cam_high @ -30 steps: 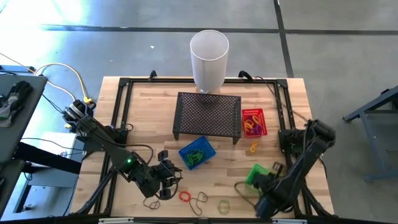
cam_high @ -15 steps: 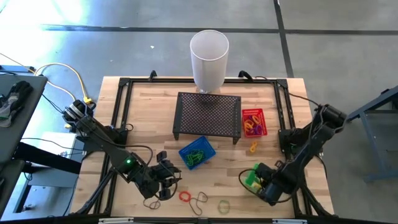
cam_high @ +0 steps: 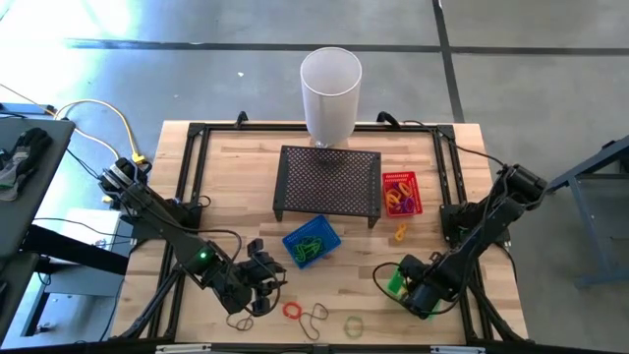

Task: Pick & Place Office Desk Supplies
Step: Put the yellow crayon box into the green bin, then put the green rubber band into the blue bin

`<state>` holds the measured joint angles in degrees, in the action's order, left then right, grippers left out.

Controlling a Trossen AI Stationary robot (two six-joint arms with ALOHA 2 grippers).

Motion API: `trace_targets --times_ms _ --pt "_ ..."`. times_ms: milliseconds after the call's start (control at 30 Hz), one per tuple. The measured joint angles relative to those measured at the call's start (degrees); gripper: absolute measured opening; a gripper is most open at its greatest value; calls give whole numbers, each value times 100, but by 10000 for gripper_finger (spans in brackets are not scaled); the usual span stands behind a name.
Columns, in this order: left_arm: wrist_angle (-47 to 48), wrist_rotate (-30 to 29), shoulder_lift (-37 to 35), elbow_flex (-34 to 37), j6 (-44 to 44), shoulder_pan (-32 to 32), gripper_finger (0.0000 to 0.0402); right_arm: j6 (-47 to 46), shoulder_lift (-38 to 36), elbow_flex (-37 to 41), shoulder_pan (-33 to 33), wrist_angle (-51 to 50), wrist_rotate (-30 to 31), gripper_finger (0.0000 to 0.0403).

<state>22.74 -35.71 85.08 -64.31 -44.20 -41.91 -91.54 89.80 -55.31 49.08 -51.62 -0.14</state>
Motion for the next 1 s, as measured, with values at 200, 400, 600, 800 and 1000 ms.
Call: trace_targets --times_ms 200,400,600,800,1000 --pt "0 -1 0 0 -82 0 130 -14 0 0 2 0 -20 173" --pt "0 1 0 0 -86 0 130 269 -2 -80 2 -68 -291 225" --pt "2 3 0 0 -441 0 130 439 -172 -503 0 -536 -244 244" --pt "2 5 2 0 -890 0 130 632 -685 -1087 4 -533 473 242" --pt "-10 21 4 0 -1274 -39 130 2381 -1122 -1259 4 1191 1154 241"
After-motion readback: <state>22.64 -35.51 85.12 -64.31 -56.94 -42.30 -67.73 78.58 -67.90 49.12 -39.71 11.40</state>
